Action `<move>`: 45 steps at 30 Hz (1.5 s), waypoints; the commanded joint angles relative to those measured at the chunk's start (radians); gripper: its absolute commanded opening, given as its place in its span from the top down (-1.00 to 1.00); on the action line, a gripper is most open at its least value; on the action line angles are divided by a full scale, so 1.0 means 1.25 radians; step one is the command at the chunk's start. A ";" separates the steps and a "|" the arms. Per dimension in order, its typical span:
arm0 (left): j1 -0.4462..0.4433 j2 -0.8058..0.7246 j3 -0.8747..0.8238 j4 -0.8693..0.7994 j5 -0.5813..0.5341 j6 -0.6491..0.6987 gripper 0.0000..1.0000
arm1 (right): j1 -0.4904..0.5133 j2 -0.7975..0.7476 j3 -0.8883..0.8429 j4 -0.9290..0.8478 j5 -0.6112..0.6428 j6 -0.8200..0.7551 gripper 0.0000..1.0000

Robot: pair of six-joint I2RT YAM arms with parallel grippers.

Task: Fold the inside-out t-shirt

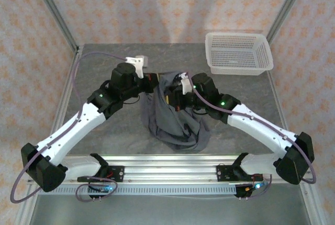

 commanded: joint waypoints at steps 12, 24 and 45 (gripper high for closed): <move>0.137 0.172 -0.158 -0.113 -0.239 -0.224 0.95 | -0.001 -0.257 0.077 0.074 0.142 -0.025 1.00; 0.130 -0.036 -0.140 -0.131 -0.177 -0.127 0.01 | -0.001 -0.225 0.025 -0.022 0.225 -0.048 1.00; -0.015 -0.201 -0.335 -0.293 -0.327 -0.220 0.02 | 0.193 0.359 0.120 -0.170 0.384 0.006 1.00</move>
